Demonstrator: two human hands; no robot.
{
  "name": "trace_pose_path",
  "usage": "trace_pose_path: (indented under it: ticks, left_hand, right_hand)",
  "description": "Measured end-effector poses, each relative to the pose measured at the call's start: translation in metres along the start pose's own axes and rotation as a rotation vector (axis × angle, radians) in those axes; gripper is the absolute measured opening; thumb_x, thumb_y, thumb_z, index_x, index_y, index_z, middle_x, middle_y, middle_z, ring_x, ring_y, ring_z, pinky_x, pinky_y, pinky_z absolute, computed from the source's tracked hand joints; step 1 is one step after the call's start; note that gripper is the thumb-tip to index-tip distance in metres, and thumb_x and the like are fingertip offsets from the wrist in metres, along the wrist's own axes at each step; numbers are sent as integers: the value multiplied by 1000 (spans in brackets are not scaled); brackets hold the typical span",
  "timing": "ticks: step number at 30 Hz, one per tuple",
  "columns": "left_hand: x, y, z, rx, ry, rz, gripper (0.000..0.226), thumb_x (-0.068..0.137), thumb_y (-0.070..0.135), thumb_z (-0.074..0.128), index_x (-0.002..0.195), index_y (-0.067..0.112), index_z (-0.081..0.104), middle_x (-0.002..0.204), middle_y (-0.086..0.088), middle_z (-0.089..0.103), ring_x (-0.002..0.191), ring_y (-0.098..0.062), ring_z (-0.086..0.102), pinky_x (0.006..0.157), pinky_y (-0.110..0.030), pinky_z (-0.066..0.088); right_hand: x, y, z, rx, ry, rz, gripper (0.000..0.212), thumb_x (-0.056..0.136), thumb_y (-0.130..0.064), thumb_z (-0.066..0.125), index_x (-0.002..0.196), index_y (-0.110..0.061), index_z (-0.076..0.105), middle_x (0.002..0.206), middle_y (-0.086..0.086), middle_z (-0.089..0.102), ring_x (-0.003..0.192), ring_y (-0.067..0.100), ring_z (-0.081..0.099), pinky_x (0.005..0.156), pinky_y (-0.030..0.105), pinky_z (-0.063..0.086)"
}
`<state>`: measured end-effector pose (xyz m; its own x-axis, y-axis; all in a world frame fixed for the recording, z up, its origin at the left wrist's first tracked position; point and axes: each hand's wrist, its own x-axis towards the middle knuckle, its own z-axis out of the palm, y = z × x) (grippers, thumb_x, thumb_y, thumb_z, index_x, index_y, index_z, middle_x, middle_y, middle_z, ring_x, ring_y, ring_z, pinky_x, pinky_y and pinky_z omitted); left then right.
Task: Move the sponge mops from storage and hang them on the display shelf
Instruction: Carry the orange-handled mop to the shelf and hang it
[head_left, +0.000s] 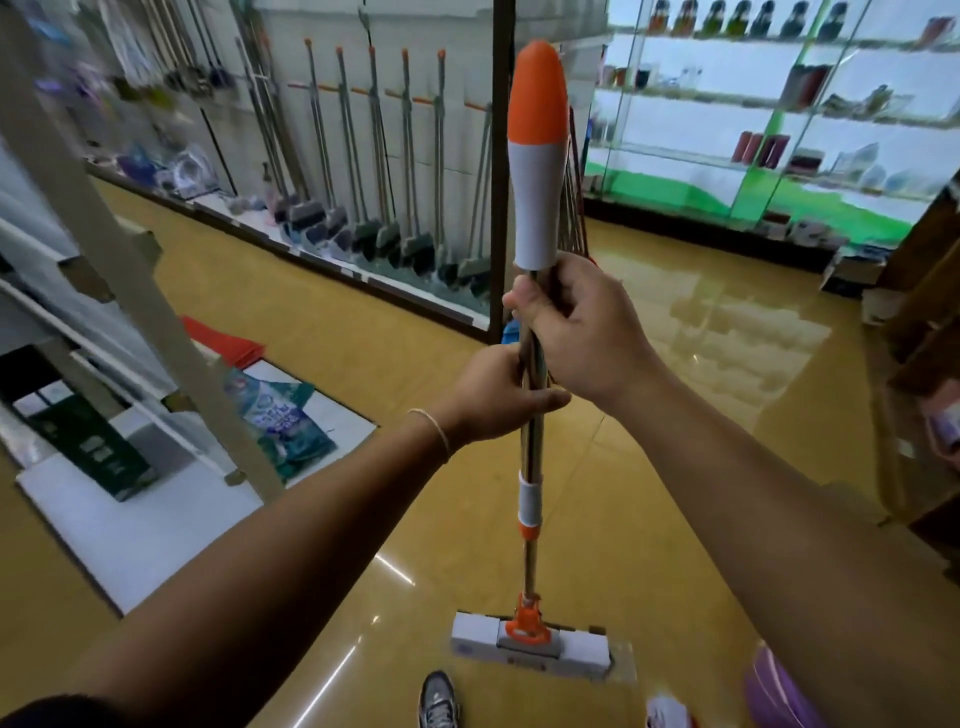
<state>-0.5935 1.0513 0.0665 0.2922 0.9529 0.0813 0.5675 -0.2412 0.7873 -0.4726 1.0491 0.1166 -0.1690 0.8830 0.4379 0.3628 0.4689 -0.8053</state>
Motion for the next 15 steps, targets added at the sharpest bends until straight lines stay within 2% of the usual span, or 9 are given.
trace_pose_path:
  ticks: [3, 6, 7, 9, 11, 13, 15]
  left_hand:
    - [52, -23, -20, 2, -37, 34, 24, 86, 23, 73, 99, 6, 64, 92, -16, 68, 87, -30, 67, 80, -52, 55]
    - [104, -41, -46, 5, -83, 52, 23, 86, 26, 72, 98, 9, 63, 92, -15, 68, 88, -29, 66, 80, -50, 55]
    - [120, -46, -54, 14, -108, 65, 22, 87, 28, 70, 99, 10, 63, 91, -13, 67, 87, -28, 65, 79, -48, 56]
    - [150, -55, -67, 50, -140, 106, 21, 88, 32, 68, 97, 14, 62, 85, -5, 64, 79, -19, 63, 72, -38, 56]
    - [179, -64, -79, 96, -112, 156, 20, 89, 34, 67, 94, 17, 61, 77, 4, 59, 70, -8, 57, 63, -26, 46]
    - [206, -72, -91, 117, -78, 179, 16, 89, 34, 67, 91, 20, 60, 75, 8, 58, 68, -5, 55, 59, -22, 40]
    - [233, -81, -105, 114, -79, 176, 16, 89, 33, 68, 92, 19, 61, 77, 6, 61, 71, -7, 59, 59, -21, 42]
  right_hand:
    - [48, 17, 15, -39, 13, 4, 3, 98, -34, 55, 96, -35, 57, 95, 10, 71, 90, 25, 69, 83, 53, 56]
    - [96, 30, 22, -67, 17, 31, 7, 99, -28, 56, 102, -24, 61, 94, 10, 71, 90, 25, 68, 84, 52, 55]
    - [111, 34, 23, -67, 23, 30, 10, 99, -27, 56, 105, -21, 62, 93, 8, 71, 89, 23, 69, 84, 49, 56]
    - [140, 43, 26, -45, 35, 22, 13, 100, -24, 56, 110, -19, 62, 91, -2, 72, 87, 10, 69, 82, 33, 58]
    - [168, 52, 30, -28, 54, 18, 13, 100, -23, 55, 111, -20, 61, 91, -6, 71, 87, 2, 68, 79, 21, 56]
    - [197, 62, 35, -4, 69, 16, 10, 100, -25, 55, 108, -25, 60, 91, -7, 72, 88, 4, 69, 82, 25, 56]
    - [228, 73, 42, 9, 73, 1, 8, 98, -29, 54, 103, -32, 59, 91, -7, 72, 88, 7, 70, 84, 31, 57]
